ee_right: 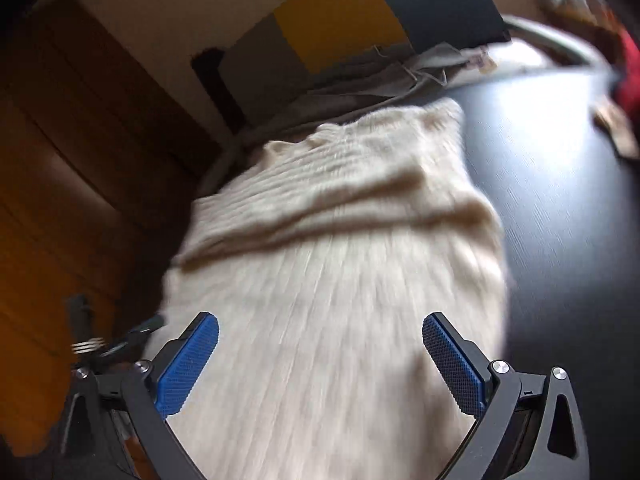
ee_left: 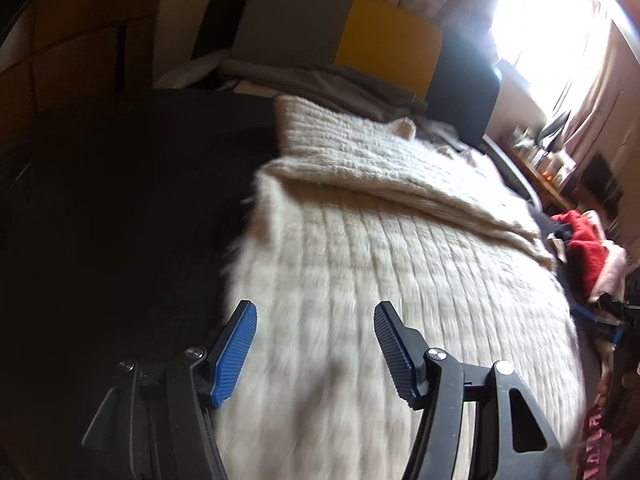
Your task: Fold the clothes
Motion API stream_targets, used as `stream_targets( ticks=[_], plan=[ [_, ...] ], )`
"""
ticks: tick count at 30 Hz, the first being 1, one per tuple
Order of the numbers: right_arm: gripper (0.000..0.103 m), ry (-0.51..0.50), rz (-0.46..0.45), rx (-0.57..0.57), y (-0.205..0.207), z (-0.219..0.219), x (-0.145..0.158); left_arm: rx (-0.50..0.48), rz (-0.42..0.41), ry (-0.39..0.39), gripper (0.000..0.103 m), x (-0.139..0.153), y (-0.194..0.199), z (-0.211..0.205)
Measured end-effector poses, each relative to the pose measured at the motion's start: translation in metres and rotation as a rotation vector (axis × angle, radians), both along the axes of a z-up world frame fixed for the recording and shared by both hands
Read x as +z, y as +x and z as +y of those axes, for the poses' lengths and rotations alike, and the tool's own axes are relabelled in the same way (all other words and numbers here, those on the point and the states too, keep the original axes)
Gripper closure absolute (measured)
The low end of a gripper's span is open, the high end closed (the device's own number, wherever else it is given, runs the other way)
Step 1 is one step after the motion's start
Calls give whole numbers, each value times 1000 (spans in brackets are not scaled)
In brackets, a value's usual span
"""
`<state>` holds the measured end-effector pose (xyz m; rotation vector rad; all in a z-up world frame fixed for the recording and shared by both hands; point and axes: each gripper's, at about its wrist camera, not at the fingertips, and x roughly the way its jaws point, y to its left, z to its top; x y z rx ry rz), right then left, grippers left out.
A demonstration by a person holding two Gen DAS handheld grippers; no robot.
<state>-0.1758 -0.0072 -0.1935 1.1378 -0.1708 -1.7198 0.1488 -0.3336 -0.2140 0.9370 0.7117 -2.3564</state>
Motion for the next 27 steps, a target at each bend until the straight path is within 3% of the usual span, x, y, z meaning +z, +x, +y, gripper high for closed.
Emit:
stream_targets(
  ticks=[4, 7, 13, 18, 22, 24, 25, 27],
  plan=[
    [0, -22, -123, -25, 17, 80, -9, -6, 41, 55, 41, -9, 46, 13],
    [0, -48, -187, 19, 34, 110, -19, -8, 52, 67, 40, -13, 72, 24],
    [0, -115, -268, 72, 62, 101, -32, -46, 52, 63, 40, -12, 87, 43],
    [0, -94, -217, 116, 79, 77, -31, -78, 91, 106, 39, -15, 93, 50],
    [1, -50, -156, 154, 90, 68, -30, -77, 59, 102, 39, -14, 84, 53],
    [9, -22, -139, 149, 92, 67, -32, -86, 30, 93, 45, -14, 78, 56],
    [27, 19, -119, 133, 92, 69, -32, -91, 17, 89, 45, -13, 75, 58],
    [91, 98, -101, 105, 90, 71, -36, -84, -10, 84, 47, -14, 71, 60]
  ],
)
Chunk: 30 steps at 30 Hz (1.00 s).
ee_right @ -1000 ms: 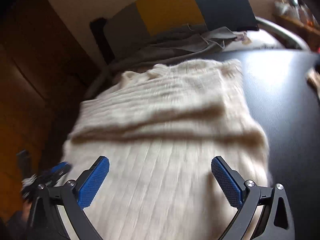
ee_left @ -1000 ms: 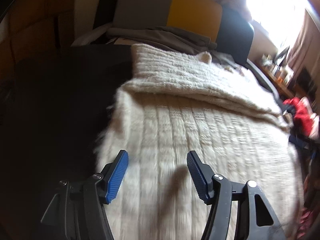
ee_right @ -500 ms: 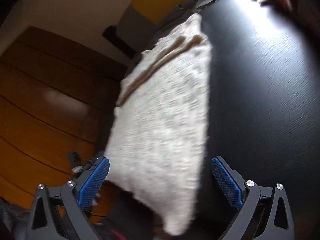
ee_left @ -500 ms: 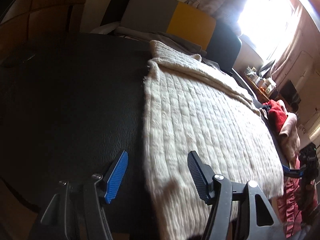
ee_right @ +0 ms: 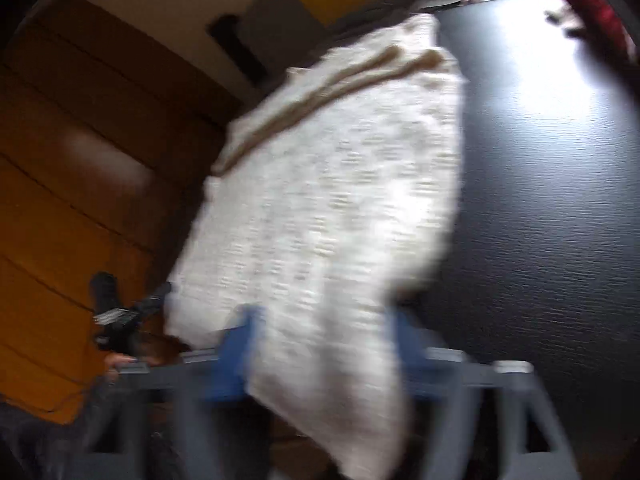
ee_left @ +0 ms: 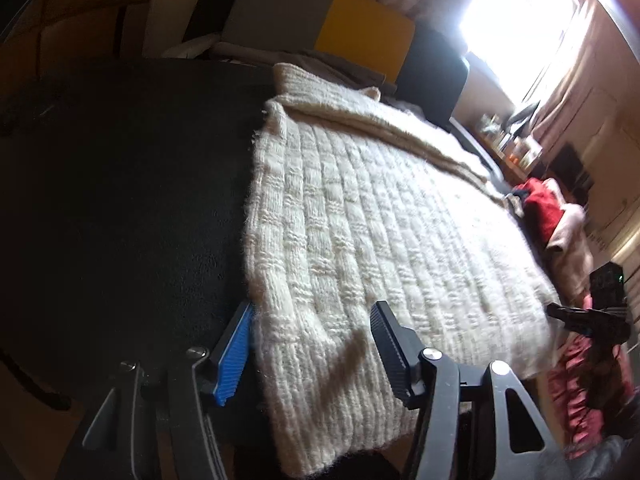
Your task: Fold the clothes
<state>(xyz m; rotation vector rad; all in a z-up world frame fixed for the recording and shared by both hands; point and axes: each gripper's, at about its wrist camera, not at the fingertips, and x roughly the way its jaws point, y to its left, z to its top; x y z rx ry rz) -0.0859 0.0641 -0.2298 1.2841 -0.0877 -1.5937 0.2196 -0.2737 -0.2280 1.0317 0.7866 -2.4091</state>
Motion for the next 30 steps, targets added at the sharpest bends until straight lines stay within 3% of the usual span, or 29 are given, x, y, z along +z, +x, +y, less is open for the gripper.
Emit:
stream_targets(
  ticks=[3, 6, 7, 8, 9, 13, 15, 19, 22, 30],
  plan=[
    [92, -33, -39, -9, -2, 8, -11, -3, -35, 1, 47, 1, -4, 1],
    [84, -76, -45, -1, 1, 10, -14, -18, -86, -32, 47, 3, -12, 4],
    [83, -87, -61, -3, 0, 11, -15, -24, -103, -44, 53, 3, -15, 5],
    [82, -98, -77, -5, -1, 12, -16, -32, -94, -25, 78, 3, -15, 5],
    [81, -109, -92, -7, -1, 13, -17, -41, -73, 9, 91, 2, -15, 5],
    [81, -82, -92, 24, 3, 9, -14, -47, -8, 98, 93, -1, -6, 6],
    [86, -80, -88, -2, 5, 10, -13, -67, 23, 138, 93, -1, 2, 7],
    [87, -101, -107, -42, 14, 8, -12, -124, 125, 245, 93, 4, 20, 12],
    [87, -180, -153, -51, 18, 6, -3, -177, 226, 336, 93, 14, 29, 9],
    [87, -390, -232, -54, -13, -38, 29, -212, 481, 367, 94, 65, -4, -34]
  ],
)
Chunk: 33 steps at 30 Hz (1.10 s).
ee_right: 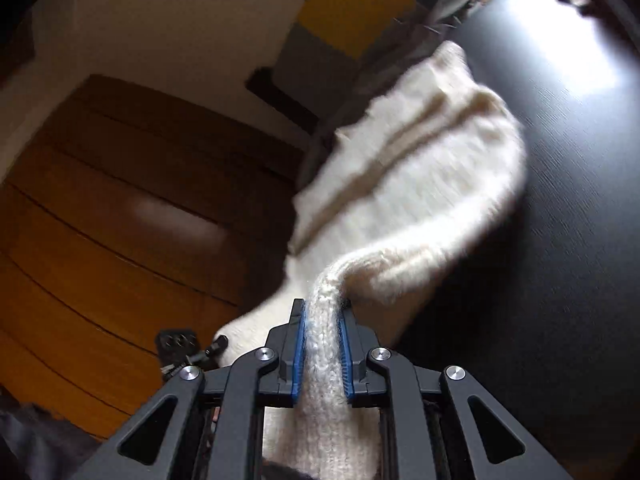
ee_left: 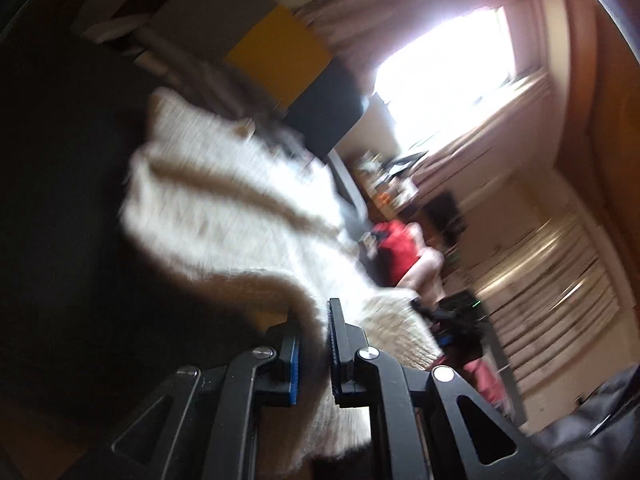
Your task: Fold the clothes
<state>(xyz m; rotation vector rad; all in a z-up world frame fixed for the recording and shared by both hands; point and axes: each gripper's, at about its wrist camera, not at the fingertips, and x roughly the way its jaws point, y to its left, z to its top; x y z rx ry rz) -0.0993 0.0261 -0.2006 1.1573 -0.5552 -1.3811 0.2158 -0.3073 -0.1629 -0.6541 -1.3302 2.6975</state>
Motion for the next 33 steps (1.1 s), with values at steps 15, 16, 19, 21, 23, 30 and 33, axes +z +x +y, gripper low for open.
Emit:
stream_targets(
  ticks=[15, 16, 19, 21, 23, 30, 33],
  plan=[
    [88, 29, 44, -93, -153, -126, 15, 206, -12, 61, 101, -9, -160, -164],
    [88, 56, 37, -105, -163, -134, 7, 229, -58, 74, 101, -22, -170, -172],
    [88, 140, 15, -143, -193, -158, -17, 225, -117, 26, 101, -36, -175, -173],
    [103, 219, -13, -159, -205, -159, -38, 178, -126, -76, 83, -31, -169, -162],
    [103, 193, -34, -161, -207, -153, -51, 123, -150, -182, 77, -26, -163, -149],
    [103, 116, -23, -165, -207, -142, -54, -181, -388, -416, 63, -49, -174, -99],
    [103, 128, -33, -161, -209, -145, -51, -274, -404, -460, 59, -50, -181, -80]
  ],
)
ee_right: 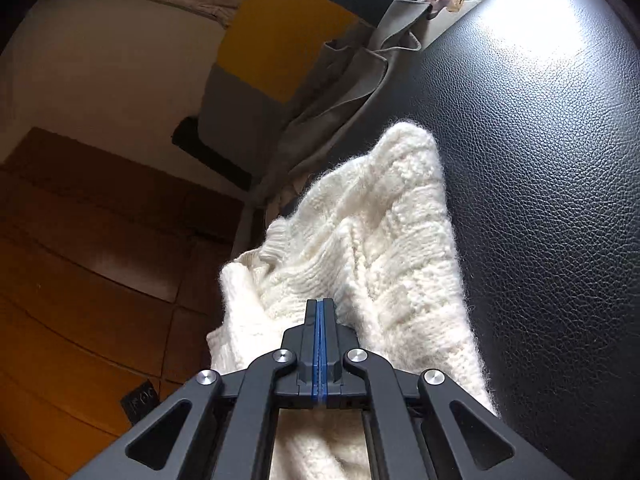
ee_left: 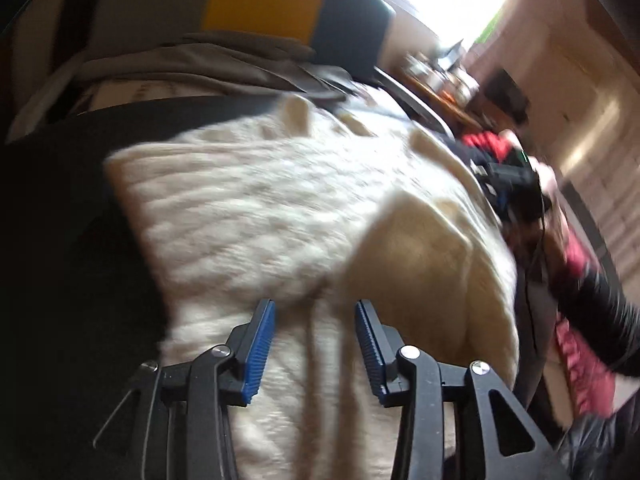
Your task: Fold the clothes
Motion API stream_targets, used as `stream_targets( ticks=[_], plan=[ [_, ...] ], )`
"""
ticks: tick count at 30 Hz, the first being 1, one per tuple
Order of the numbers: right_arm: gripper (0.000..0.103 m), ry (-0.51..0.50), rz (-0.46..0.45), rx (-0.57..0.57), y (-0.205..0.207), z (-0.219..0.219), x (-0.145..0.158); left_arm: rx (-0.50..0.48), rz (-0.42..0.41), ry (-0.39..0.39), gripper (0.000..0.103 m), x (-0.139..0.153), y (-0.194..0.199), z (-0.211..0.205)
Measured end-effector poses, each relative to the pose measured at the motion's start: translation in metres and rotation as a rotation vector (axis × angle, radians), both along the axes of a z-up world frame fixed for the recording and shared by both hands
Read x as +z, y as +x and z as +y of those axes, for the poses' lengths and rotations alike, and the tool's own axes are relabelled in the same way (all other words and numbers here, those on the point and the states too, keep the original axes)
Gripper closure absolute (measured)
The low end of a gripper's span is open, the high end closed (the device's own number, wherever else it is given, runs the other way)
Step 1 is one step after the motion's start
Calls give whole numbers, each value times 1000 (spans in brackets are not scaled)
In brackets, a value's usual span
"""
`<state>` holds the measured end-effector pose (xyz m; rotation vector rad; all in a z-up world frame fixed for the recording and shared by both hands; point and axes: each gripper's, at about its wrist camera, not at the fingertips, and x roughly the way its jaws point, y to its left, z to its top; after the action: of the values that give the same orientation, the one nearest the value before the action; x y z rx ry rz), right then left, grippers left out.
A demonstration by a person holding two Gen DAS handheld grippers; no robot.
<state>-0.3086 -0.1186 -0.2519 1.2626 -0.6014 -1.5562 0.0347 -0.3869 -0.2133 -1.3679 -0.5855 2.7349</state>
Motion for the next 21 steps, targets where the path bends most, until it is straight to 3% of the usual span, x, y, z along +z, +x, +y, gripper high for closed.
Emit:
stream_targets(
  ticks=[2, 3, 5, 6, 8, 13, 15, 16, 17, 18, 20, 21],
  plan=[
    [94, 13, -7, 5, -3, -7, 4, -25, -5, -5, 59, -1, -2, 4],
    [88, 20, 38, 30, -1, -9, 15, -40, 0, 6, 58, 0, -2, 4],
    [40, 33, 129, 80, 2, -14, 37, -71, 0, 28, 58, -1, -2, 7],
    [23, 40, 174, 105, 4, -17, 48, -87, -8, 24, 57, -2, -5, 9],
    [20, 73, 287, 183, 10, -28, 69, -111, -26, -1, 57, -2, -11, 10],
    [19, 300, 512, 397, 34, -83, 75, -113, -40, 15, 60, -6, -24, 13],
    [24, 388, 581, 477, 42, -101, 59, -68, -43, 21, 86, -6, -23, 12],
    [33, 447, 645, 497, 48, -111, 54, -49, -33, 21, 92, -5, -19, 13],
    [58, 504, 707, 516, 55, -119, 50, -30, -18, 22, 96, -3, -14, 14],
    [62, 515, 750, 515, 62, -118, 51, -12, 6, 27, 97, 0, -7, 17],
    [89, 546, 845, 505, 77, -113, 57, 22, 61, 42, 98, 7, 9, 23],
    [91, 568, 908, 499, 86, -109, 62, 41, 88, 52, 98, 11, 16, 26]
  ],
)
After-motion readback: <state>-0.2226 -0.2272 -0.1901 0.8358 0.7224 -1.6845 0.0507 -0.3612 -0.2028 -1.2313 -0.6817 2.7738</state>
